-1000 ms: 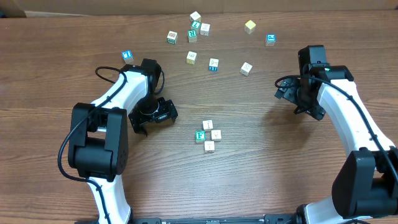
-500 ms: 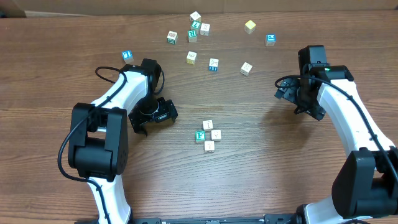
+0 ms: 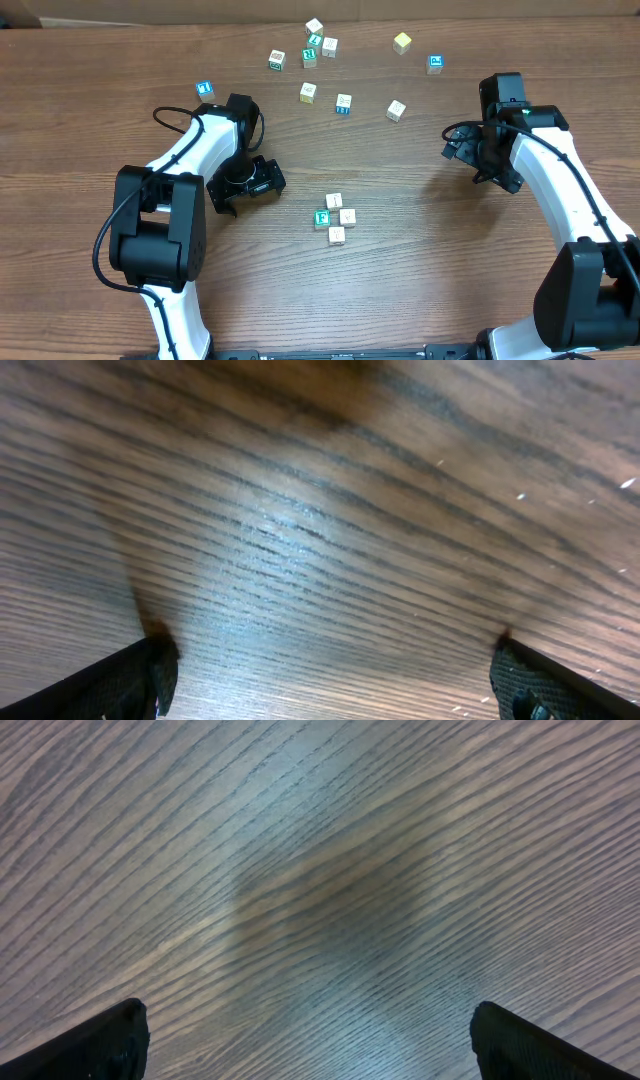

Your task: Form a circle

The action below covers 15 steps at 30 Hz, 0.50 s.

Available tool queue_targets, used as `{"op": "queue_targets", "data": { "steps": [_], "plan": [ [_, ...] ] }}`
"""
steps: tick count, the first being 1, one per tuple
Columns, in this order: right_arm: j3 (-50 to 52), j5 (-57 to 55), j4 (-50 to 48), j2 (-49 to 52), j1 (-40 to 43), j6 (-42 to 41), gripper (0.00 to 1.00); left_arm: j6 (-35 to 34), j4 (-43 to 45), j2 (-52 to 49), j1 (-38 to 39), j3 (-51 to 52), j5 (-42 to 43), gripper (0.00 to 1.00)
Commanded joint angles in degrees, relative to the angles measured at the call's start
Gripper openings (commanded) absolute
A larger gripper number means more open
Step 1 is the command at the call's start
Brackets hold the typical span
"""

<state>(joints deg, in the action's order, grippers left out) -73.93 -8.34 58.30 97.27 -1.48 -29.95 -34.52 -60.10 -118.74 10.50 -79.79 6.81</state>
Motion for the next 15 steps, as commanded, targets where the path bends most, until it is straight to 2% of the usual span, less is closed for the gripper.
{"op": "queue_targets", "data": {
  "steps": [1, 15],
  "plan": [
    [-0.66, -0.63, -0.13, -1.05, 0.22, -0.04, 1.0, 1.31, 3.82, -3.26, -0.52, 1.68, -2.78, 1.0],
    [-0.66, -0.63, -0.13, -1.05, 0.22, -0.04, 1.0, 1.31, 5.73, 3.04, -0.2, 1.68, -2.78, 1.0]
  ]
}}
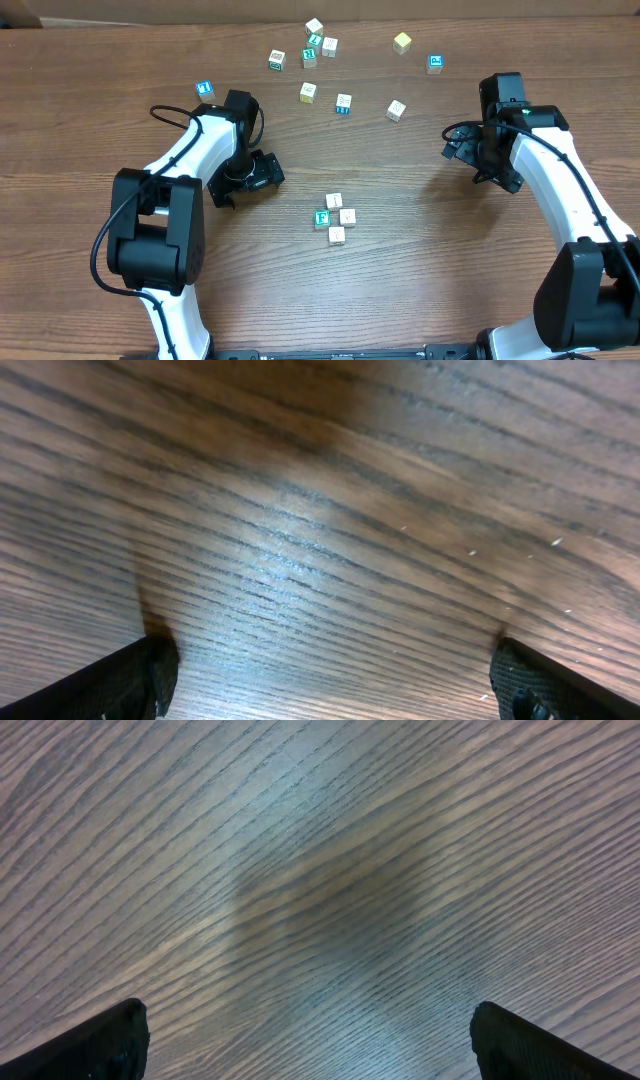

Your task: Form a circle

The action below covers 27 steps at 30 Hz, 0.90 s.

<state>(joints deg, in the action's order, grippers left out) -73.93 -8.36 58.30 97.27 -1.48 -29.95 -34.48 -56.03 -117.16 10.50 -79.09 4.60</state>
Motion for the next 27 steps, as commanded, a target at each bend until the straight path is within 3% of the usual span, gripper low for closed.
{"op": "queue_targets", "data": {
  "steps": [1, 21, 27],
  "plan": [
    [-0.66, -0.61, -0.13, -1.05, 0.22, -0.04, 1.0, 1.27, 1.79, 2.25, -0.2, 0.98, -0.57, 1.0],
    [-0.66, -0.61, -0.13, -1.05, 0.22, -0.04, 1.0, 1.27, 2.51, 18.95, -0.2, 0.98, -0.57, 1.0],
    [-0.66, -0.63, -0.13, -1.05, 0.22, -0.04, 1.0, 2.16, 2.51, 22.51, -0.22, 0.98, -8.2, 1.0]
  ]
}}
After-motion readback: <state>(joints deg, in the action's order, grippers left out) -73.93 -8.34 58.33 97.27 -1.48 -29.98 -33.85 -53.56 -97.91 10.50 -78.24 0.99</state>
